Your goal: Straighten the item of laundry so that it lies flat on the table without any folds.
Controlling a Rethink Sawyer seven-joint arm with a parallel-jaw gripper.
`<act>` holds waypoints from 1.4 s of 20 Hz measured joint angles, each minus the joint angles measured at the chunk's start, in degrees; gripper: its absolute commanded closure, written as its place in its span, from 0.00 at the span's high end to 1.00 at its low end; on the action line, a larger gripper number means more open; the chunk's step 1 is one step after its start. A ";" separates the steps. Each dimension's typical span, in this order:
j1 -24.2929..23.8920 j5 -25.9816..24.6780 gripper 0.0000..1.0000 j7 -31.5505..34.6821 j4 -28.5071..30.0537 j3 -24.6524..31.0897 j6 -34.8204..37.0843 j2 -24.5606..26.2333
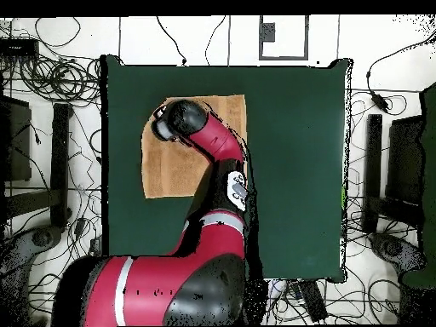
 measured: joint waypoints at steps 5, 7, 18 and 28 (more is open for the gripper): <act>0.53 1.57 1.00 2.35 0.08 0.70 0.00 0.15; 0.68 2.09 1.00 3.97 0.07 0.73 0.00 0.30; 1.83 1.81 1.00 15.43 -1.04 -0.95 -0.45 1.43; 3.34 -8.94 1.00 15.59 -7.55 -9.38 1.36 3.59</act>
